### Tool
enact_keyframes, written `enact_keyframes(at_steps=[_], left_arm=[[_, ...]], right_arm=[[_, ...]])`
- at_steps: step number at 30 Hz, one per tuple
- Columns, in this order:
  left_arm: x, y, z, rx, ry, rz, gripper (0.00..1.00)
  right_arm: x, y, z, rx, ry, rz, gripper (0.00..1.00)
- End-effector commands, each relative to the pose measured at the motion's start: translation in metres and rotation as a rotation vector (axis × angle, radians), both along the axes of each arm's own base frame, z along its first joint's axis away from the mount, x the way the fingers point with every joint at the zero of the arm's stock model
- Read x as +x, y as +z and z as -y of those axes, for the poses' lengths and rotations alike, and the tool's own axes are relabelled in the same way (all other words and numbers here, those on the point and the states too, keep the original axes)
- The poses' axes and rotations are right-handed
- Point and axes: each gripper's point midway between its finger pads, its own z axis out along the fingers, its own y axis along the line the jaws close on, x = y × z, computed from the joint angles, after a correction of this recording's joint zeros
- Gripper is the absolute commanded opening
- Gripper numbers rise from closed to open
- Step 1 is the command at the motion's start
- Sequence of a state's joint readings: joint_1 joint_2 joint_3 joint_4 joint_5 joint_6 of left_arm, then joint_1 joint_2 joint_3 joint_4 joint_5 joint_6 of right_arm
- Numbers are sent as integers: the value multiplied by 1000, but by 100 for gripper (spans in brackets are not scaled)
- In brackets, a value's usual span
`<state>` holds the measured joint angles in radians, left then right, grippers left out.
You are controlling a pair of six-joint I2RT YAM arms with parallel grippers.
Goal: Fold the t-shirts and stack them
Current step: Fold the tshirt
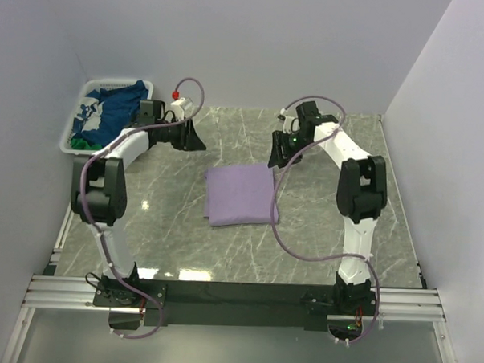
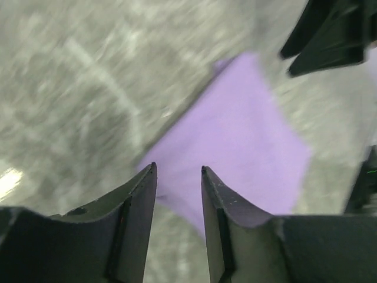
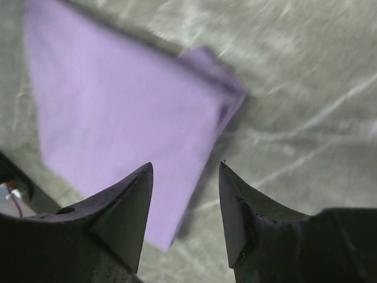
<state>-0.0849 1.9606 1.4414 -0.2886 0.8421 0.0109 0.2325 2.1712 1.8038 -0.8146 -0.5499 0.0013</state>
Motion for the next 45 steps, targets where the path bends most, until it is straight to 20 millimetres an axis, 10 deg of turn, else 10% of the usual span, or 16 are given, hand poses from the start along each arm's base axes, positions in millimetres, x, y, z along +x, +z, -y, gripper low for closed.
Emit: enact_keyframes(at_steps=[1,11,19,23,25,28,32,38,45], left_arm=[[-15,60,29,-175,-3,6,42],[-36,-8,96,-333,18,-320,35],[-5,-96,72,-237,154,-464,28],[37,-82,47,-227,182,-390,28],[41,-54,45,-251,143,-325,31],[21,1,55,-309,63,-243,34],[-49,17,89,-343,-59,-293,34],[-108,-16,119,-346,-88,-418,34],[-95,-100,83,-271,81,-564,31]], right_arm=[[9,79,-13,134,11,211,55],[-5,29,-96,394,108,-56,27],[19,-62,-70,302,-58,-195,20],[34,-49,-51,301,-100,-157,21],[34,-12,-51,337,-63,-87,22],[15,50,-59,452,-19,7,29],[-32,79,-77,565,33,-10,34],[-85,23,-90,557,56,-199,33],[-85,-60,-66,413,-7,-324,28]])
